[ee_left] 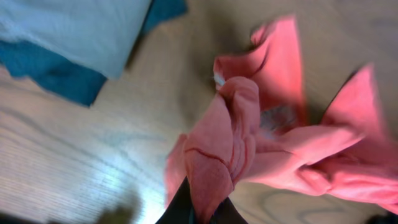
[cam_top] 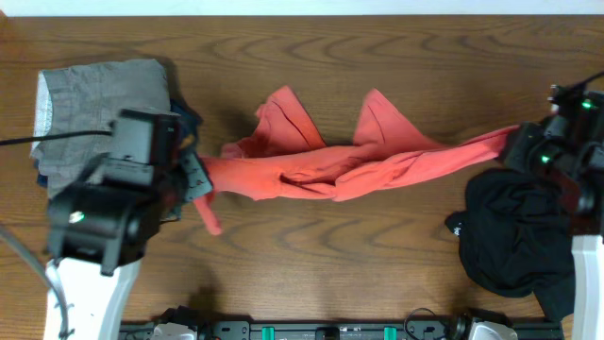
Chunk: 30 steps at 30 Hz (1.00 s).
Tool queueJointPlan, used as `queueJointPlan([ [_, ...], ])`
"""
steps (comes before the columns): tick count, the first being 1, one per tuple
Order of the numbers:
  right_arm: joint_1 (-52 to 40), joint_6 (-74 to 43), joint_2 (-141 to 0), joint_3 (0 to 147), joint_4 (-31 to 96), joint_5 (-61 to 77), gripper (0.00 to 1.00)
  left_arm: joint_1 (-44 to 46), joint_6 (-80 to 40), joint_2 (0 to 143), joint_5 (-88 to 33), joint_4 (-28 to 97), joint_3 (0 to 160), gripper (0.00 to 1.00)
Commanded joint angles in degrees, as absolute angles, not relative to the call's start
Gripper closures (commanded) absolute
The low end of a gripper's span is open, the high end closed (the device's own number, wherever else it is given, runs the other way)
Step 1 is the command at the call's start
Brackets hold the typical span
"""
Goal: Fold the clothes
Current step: 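Lift and stretch the red shirt between both grippers, shaking it out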
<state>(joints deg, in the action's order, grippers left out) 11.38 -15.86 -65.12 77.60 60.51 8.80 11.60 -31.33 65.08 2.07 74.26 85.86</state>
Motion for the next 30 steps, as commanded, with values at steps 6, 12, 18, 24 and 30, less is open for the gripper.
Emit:
queueJointPlan([
  [6,16.2,-14.4,-64.1,86.6,63.8,7.1,0.99,5.1,-26.8,64.2,0.4,76.7,101.8,0.94],
  [12,14.9,-14.1,-66.7,84.2,66.6,8.5,0.99,5.1,-28.3,66.2,0.1,75.7,101.8,0.94],
  [18,12.5,-14.1,-75.0,83.5,55.6,16.7,0.99,5.2,-28.1,73.5,-3.0,63.0,101.8,0.94],
  [24,11.9,-18.5,-79.8,83.6,36.0,23.4,0.99,5.1,-26.2,81.1,-13.7,39.0,101.8,0.94],
  [30,12.8,-19.5,-78.9,84.3,31.6,23.4,0.99,4.1,-26.1,81.4,-16.1,30.2,102.0,0.94],
])
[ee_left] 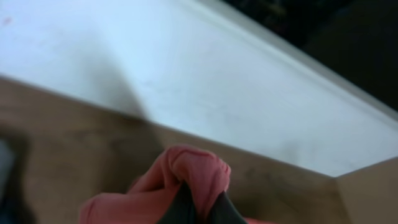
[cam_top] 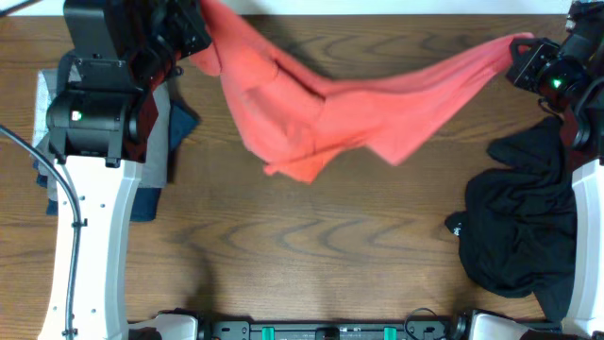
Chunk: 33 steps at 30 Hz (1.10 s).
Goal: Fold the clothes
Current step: 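Lift and stretch the red shirt between both grippers, shaking it out, then lower the red shirt onto the table with both grippers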
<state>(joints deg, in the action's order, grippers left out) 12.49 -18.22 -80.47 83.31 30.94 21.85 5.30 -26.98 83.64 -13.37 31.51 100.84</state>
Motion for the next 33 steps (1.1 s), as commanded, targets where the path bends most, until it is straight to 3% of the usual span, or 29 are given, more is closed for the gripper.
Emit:
queueJointPlan([
  [1,12.8,-18.8,-78.7,84.3,32.6,23.2,0.99,3.8,-25.8,81.1,-16.1,30.8,102.0,0.94],
  [4,12.7,-15.3,-78.5,84.3,40.4,20.4,0.99,2.5,-25.5,80.4,-16.1,37.4,102.0,0.94],
  [10,12.1,-10.2,-80.6,83.3,66.4,7.9,0.98,3.5,-24.6,81.6,-16.1,63.6,100.7,0.94],
  [12,12.0,-10.2,-81.7,81.7,73.0,3.5,0.84,4.6,-24.6,82.7,-16.1,71.8,98.3,0.94],
  [14,12.0,-10.2,-82.7,79.4,76.4,1.1,0.82,5.9,-24.6,83.5,-16.1,76.3,95.1,0.93],
  [17,12.0,-10.6,-83.7,76.0,76.0,1.1,0.78,7.7,-23.5,84.8,-16.1,78.9,88.5,0.94],
  [22,11.9,-10.6,-84.3,75.2,71.4,7.7,0.61,8.6,-22.4,85.7,-16.1,79.0,78.2,0.94],
  [26,9.1,-7.4,-84.4,75.2,64.2,21.3,0.60,8.6,-18.8,85.7,-18.9,81.8,73.7,0.94],
  [33,-4.2,-14.1,-88.6,75.3,52.4,22.6,0.56,9.0,-11.0,85.3,-24.2,88.9,72.2,0.94],
])
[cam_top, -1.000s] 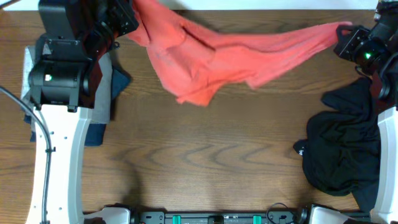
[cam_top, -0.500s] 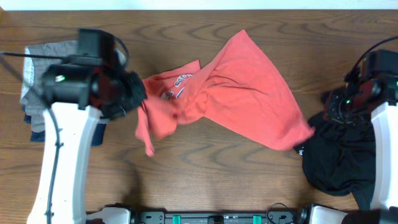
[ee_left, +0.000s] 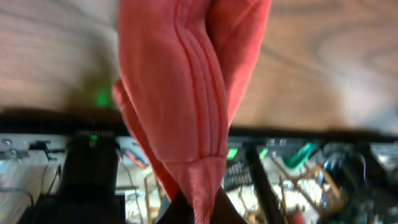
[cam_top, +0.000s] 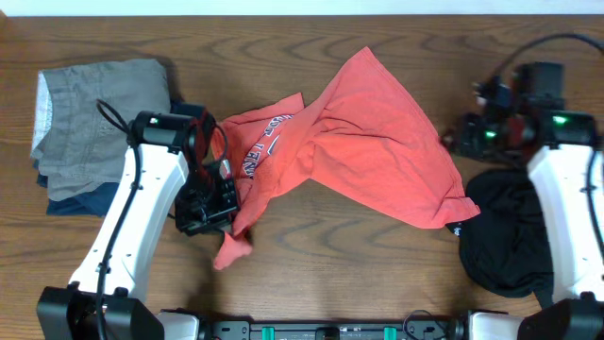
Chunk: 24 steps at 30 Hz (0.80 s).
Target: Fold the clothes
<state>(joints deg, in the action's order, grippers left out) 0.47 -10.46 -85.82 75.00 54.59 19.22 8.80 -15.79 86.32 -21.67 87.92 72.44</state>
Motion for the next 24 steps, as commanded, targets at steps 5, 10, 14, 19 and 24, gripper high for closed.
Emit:
queueJointPlan([
  [5,-12.5,-15.9,-98.6,83.0,48.8,22.0,0.56,9.0,-11.0,84.6,-24.2,86.2,72.2,0.94],
  [10,-15.3,-18.5,-111.2,100.3,52.1,13.9,0.49,9.0,-11.0,84.6,-24.2,82.2,72.2,0.94],
  [14,-15.9,-19.2,-119.9,111.7,52.0,12.8,0.45,9.0,-11.0,84.6,-24.2,80.4,72.2,0.94],
  [19,-16.6,-22.3,-126.4,115.5,45.1,10.4,0.40,9.0,-11.0,84.6,-24.2,79.1,72.2,0.94],
  [24,-18.2,-25.3,-131.1,115.5,38.2,5.7,0.39,9.0,-11.0,84.6,-24.2,78.2,72.2,0.94],
])
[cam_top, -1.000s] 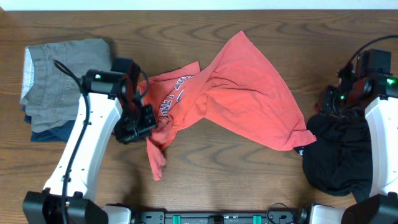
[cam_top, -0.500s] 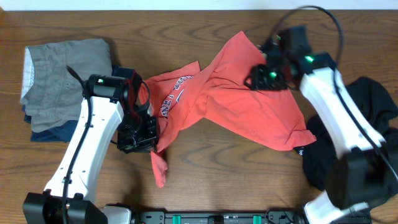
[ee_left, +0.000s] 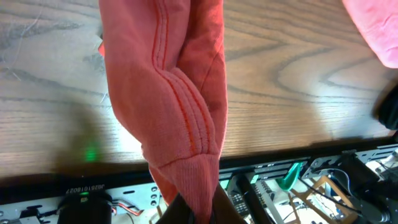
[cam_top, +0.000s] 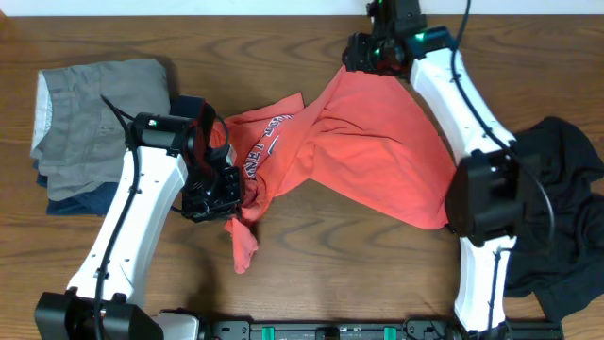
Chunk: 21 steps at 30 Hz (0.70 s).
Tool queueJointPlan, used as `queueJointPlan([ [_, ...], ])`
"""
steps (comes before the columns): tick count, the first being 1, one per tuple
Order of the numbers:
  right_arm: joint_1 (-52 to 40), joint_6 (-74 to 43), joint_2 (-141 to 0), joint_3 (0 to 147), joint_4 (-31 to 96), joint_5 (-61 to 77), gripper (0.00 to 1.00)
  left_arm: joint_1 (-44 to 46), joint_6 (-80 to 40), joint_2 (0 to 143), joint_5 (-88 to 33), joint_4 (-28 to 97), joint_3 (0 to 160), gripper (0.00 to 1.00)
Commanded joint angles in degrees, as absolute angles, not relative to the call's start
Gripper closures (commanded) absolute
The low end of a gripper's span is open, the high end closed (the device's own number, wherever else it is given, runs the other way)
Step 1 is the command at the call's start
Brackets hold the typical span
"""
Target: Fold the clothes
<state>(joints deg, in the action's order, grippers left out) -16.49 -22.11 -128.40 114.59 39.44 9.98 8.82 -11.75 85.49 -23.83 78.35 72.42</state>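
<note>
A red T-shirt [cam_top: 368, 151] with white lettering lies crumpled and partly doubled over across the middle of the table. My left gripper [cam_top: 223, 196] is at the shirt's left end, shut on a bunched hem. In the left wrist view that red cloth [ee_left: 168, 112] runs up out of the pinched fingers of the gripper [ee_left: 194, 210]. A loose sleeve [cam_top: 242, 247] trails toward the front edge. My right gripper [cam_top: 361, 53] reaches to the shirt's far corner. Whether it holds the cloth is hidden.
A folded stack, grey shorts [cam_top: 94, 99] over a blue garment [cam_top: 66, 194], sits at the far left. A black garment [cam_top: 559, 203] lies in a heap at the right edge. The right arm [cam_top: 453, 94] crosses above the shirt's right half.
My right gripper has gone from beside the black garment at the right to the shirt's far corner near the back edge. My left gripper still pinches the shirt, and the loose sleeve lies further forward.
At first the shirt was stretched like a rope between both grippers, low over the table. Then both held it raised near the back edge. Later it lay crumpled mid-table with the right gripper off it. Now the right gripper is at its far corner.
</note>
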Motion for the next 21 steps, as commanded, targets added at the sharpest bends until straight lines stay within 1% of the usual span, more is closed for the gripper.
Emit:
queueJointPlan([
  [1,-18.7,-26.3,-132.2,115.5,37.3,4.2,0.39,9.0,-11.0,84.6,-24.2,78.0,72.2,0.94],
  [4,-19.8,-28.9,-134.9,115.5,34.6,0.7,0.37,9.0,-11.0,84.6,-24.2,77.7,72.2,0.94],
  [7,-20.6,-28.9,-137.8,115.5,31.2,0.3,0.32,9.0,-11.0,84.6,-24.2,77.6,72.2,0.94],
  [11,-21.0,-30.2,-141.1,115.5,28.8,-0.2,0.32,9.0,-11.0,84.6,-24.2,77.7,72.2,0.94],
  [14,-21.0,-32.0,-142.8,115.5,28.7,-1.5,0.35,9.0,-11.0,84.6,-24.2,77.7,72.2,0.94],
  [15,-21.0,-32.3,-143.3,115.5,28.7,-1.6,0.38,9.0,-11.0,84.6,-24.2,77.7,72.2,0.94],
  [16,-21.0,-32.4,-143.6,115.5,28.6,-1.7,0.45,9.0,-11.0,84.6,-24.2,77.7,72.2,0.94],
  [17,-21.0,-32.6,-143.8,115.5,28.7,-1.8,0.64,9.0,-11.0,84.6,-24.2,77.7,72.2,0.94],
  [18,-21.0,-32.6,-143.8,115.5,28.7,-1.7,0.85,9.0,-11.0,84.6,-24.2,77.7,72.2,0.94],
  [19,-21.0,-32.5,-143.8,115.5,28.7,-1.7,0.99,9.0,-11.0,84.6,-24.2,77.7,72.2,0.94],
  [21,-20.8,-32.1,-143.2,115.7,29.5,-1.7,0.99,9.0,-11.0,84.6,-24.2,77.5,72.2,0.94],
])
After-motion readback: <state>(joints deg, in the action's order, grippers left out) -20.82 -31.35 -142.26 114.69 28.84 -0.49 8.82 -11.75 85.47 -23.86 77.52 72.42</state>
